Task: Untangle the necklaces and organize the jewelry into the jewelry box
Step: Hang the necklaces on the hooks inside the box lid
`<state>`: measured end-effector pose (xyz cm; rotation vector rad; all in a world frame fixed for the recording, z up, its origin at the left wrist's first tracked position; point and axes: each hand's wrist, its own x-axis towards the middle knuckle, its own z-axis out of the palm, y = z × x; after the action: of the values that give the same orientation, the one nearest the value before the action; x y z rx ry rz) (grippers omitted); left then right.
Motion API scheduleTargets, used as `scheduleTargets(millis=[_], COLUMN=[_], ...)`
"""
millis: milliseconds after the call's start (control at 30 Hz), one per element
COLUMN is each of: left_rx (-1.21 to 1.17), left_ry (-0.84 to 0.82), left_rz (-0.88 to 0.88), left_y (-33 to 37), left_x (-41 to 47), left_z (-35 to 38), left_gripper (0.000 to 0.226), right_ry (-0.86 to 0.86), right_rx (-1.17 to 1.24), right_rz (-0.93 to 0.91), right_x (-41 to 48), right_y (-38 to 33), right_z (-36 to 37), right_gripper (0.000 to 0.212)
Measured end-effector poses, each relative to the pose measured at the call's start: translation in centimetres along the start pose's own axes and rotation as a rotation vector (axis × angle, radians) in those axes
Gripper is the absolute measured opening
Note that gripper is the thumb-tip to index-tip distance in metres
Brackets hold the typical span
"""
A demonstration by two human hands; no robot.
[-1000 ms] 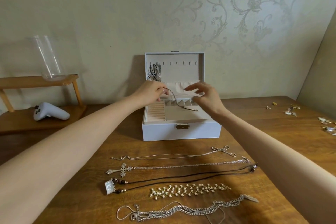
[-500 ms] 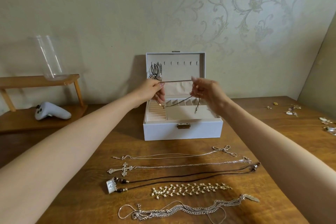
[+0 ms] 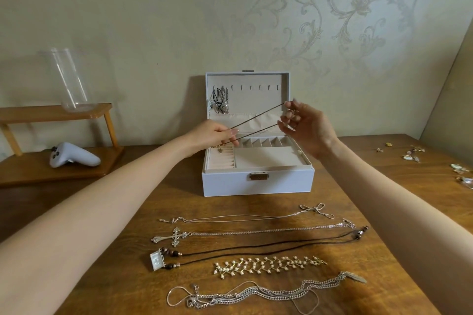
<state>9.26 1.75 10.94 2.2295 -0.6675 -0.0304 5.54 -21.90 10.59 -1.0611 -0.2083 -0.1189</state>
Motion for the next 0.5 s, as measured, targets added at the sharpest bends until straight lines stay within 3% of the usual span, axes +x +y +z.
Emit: scheduleTargets(millis=[300, 500], left_rx=[-0.028, -0.004], left_ry=[0.016, 0.044], left_rz=[-0.112, -0.189], left_y=[0.41, -0.53], left_x=[-0.14, 0.45], left_z=[0.22, 0.28], left_gripper=[0.042, 0.032], right_ry=[0.005, 0.037], right_rx=[0.016, -0.063], right_rz=[0.032, 0.007], right_x=[-0.16, -0.27], right_y=[0.29, 0.27], right_z=[0.46, 0.14], right_gripper=[0.015, 0.017])
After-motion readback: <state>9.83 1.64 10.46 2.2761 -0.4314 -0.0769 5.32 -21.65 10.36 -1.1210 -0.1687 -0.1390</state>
